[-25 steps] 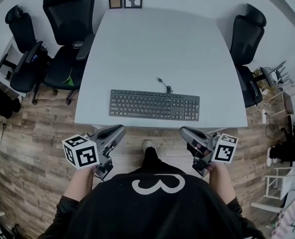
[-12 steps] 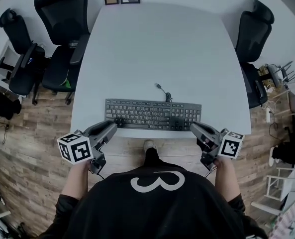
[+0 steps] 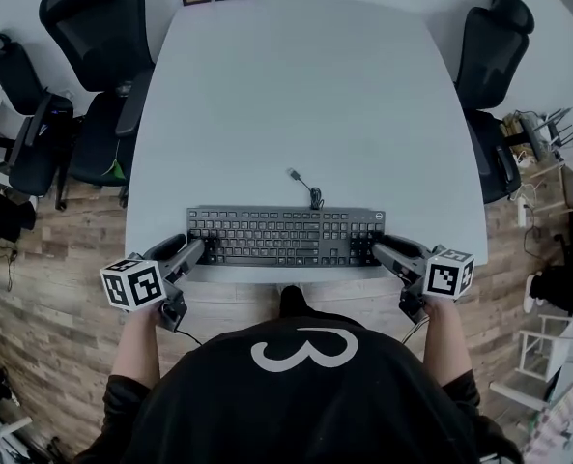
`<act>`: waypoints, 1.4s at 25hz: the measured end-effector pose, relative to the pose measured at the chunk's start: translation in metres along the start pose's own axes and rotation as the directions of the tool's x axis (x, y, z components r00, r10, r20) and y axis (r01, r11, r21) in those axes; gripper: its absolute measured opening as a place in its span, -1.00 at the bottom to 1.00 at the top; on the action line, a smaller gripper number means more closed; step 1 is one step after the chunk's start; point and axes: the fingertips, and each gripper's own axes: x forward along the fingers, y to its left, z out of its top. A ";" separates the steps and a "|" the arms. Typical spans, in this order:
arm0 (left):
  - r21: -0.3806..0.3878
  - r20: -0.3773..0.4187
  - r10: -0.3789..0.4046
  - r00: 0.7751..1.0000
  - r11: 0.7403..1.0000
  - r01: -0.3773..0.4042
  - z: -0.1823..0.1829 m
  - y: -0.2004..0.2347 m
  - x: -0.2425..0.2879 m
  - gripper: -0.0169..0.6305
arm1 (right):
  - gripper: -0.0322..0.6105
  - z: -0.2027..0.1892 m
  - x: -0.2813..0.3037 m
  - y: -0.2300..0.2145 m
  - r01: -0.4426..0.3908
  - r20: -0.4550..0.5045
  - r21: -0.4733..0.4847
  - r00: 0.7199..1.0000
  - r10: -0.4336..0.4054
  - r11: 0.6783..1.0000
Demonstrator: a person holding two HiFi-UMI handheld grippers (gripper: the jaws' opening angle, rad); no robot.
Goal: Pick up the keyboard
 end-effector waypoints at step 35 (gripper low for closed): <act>-0.063 -0.151 0.015 0.988 0.998 -0.025 -0.012 0.042 0.053 -0.20 | -0.19 -0.019 0.037 -0.055 0.050 -0.189 0.085 0.981 -0.033 0.995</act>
